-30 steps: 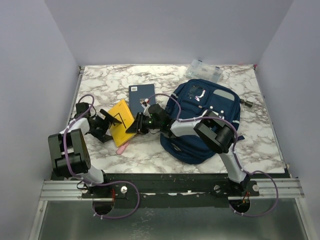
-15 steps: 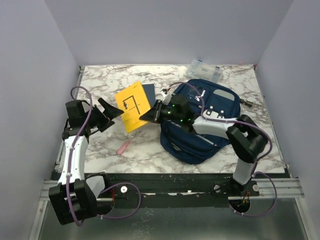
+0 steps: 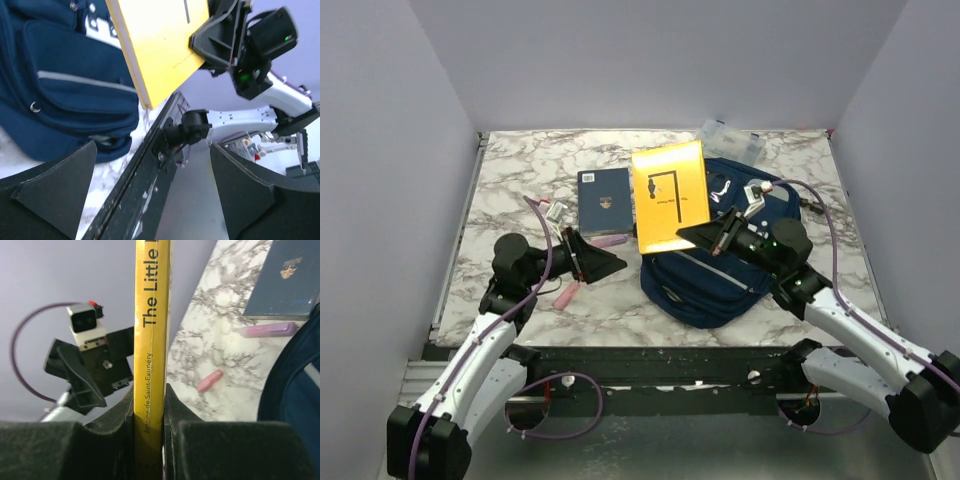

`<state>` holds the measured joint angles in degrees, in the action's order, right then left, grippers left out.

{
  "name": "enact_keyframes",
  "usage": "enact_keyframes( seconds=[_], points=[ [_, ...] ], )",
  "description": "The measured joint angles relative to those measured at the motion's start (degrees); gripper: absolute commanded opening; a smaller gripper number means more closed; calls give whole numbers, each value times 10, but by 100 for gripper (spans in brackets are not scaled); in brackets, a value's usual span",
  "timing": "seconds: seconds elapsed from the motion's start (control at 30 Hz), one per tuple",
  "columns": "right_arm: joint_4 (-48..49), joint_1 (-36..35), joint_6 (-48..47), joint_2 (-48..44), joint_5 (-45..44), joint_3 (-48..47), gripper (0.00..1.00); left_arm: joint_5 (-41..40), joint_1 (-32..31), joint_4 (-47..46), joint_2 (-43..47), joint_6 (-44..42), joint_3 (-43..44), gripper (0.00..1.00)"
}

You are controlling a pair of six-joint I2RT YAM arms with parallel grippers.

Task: Pack the student bag
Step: Pick up the book from the center of the board.

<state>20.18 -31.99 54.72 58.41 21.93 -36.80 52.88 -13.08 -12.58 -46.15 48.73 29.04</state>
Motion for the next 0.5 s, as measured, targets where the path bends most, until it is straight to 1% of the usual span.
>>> enact_keyframes(
  seconds=[0.1, 0.17, 0.2, 0.27, 0.37, 0.5],
  points=[
    [29, -2, 61, -72, -19, 59, 0, -52, -56, -86, 59, 38, -58, 98],
    [67, -3, 109, -86, -30, 87, 0, -89, -89, -137, 77, 55, -74, 98],
    [85, -3, 133, -83, -34, 94, 0, -117, -116, -177, 80, 69, -80, 98],
    [131, -3, 177, -64, -42, 103, 0, -154, -145, -231, 75, 91, -86, 98],
    [229, -6, 243, -25, -66, 125, 0, -228, -186, -321, 47, 128, -99, 98],
    [334, -23, 303, 37, -109, 133, 0, -294, -217, -379, -8, 160, -99, 98]
  ],
)
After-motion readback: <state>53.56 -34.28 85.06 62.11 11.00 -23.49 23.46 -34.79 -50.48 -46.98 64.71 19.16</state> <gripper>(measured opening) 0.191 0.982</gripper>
